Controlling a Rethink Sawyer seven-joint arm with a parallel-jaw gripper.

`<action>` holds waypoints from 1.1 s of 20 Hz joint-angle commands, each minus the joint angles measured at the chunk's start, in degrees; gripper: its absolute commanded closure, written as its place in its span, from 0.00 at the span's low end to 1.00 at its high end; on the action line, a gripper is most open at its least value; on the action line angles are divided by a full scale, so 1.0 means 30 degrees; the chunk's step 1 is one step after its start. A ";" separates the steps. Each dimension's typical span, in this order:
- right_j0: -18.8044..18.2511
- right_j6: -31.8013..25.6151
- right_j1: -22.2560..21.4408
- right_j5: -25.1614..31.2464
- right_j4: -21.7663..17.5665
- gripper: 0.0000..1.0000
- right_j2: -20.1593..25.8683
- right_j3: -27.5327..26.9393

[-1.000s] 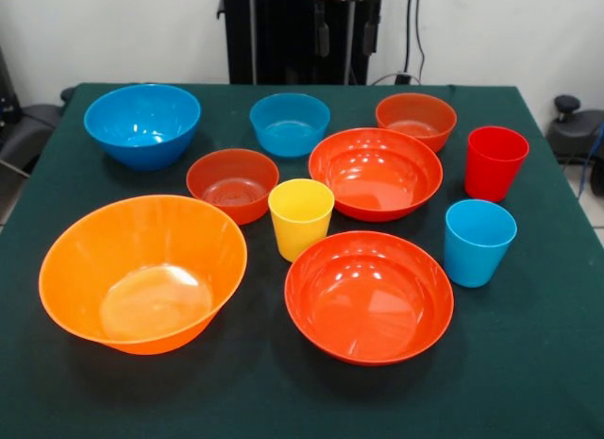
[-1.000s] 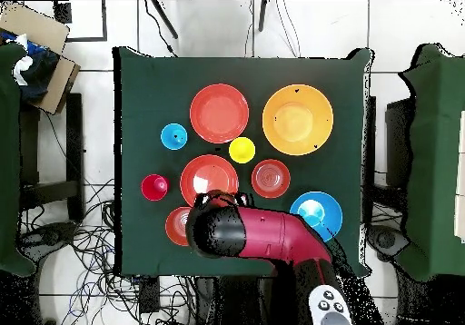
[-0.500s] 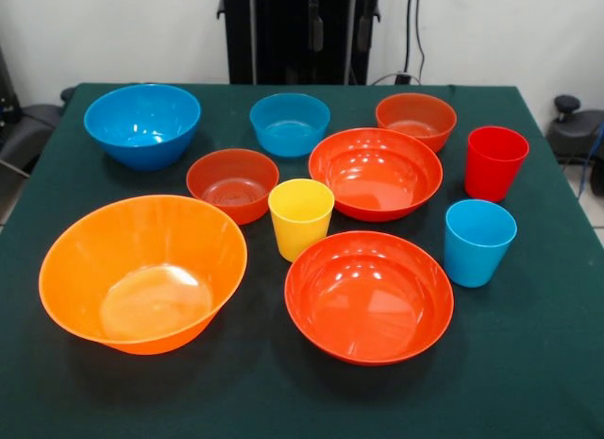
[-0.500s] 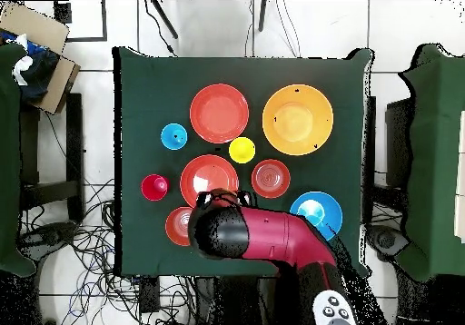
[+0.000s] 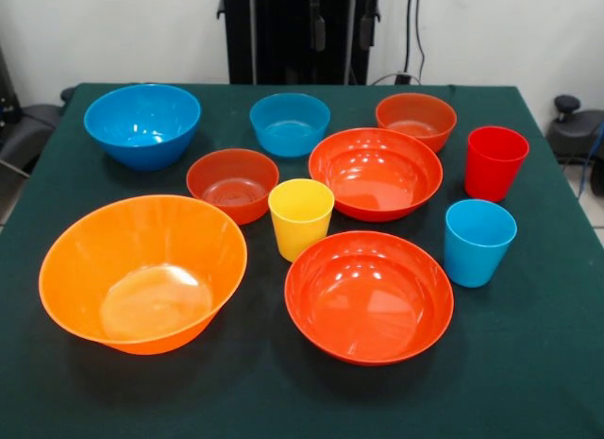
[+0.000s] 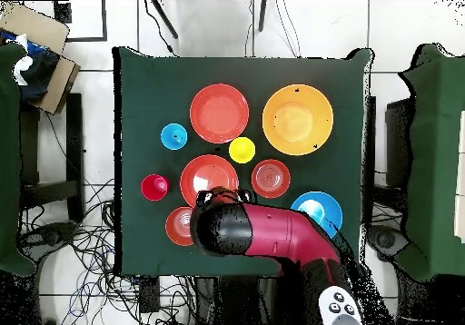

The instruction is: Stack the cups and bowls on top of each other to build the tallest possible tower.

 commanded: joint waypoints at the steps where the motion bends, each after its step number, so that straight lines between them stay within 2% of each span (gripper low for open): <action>1: 0.0083 0.0931 0.0379 0.0466 -0.0471 0.00 0.1194 0.0593; 8: 0.0273 0.1452 0.1804 -0.1019 -0.1568 0.00 0.0139 0.0257; 17: -0.0854 0.0269 0.4299 -0.2141 -0.2479 0.00 0.0687 -0.0892; 22: -0.1694 -0.0483 0.5578 -0.2005 -0.3098 0.00 0.1315 -0.1877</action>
